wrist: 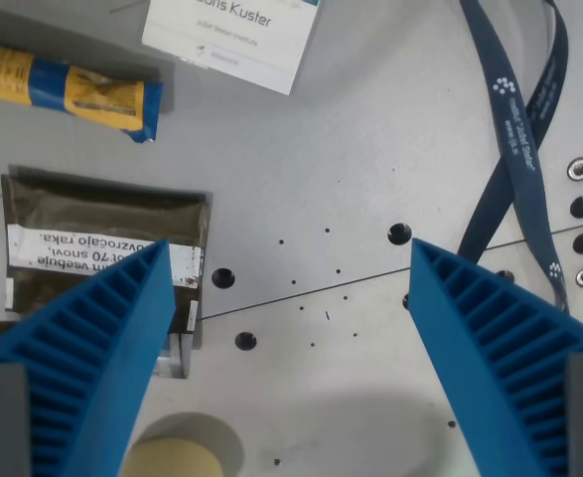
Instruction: Move above the blue bag
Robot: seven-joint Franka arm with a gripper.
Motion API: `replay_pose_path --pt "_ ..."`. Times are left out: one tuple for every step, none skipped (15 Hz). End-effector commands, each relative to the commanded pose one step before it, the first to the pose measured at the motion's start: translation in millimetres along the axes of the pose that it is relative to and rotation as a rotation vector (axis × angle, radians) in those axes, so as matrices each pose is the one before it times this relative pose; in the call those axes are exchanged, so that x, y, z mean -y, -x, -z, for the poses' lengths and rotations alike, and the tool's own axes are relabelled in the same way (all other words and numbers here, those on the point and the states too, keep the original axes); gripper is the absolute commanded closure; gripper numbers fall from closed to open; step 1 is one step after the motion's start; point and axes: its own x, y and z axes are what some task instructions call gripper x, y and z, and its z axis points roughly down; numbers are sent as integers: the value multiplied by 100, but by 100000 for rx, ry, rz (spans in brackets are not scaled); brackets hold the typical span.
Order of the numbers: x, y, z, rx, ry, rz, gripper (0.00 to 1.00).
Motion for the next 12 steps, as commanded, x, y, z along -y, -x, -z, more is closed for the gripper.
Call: replay_pose_path --pt "413 -130 -540 -1711 -992 15491 0" --pt "182 -53 -263 -366 -212 3333 0" --pt "208 -59 -294 -290 -228 3333 0" --pt "232 -62 -322 -272 -261 3333 0" --pt "252 -69 -347 -658 -391 3333 0" --pt "266 -76 -371 -464 -260 3333 0" --pt "276 -84 -396 -326 -201 3333 0" --pt "281 -93 -421 -392 -193 3333 0" --pt "289 -107 -445 -204 -175 3333 0" --pt "299 -122 -468 -373 -222 3333 0" --pt "312 -145 -487 -244 -98 3333 0" --pt "323 -169 -500 -120 -107 3333 0"
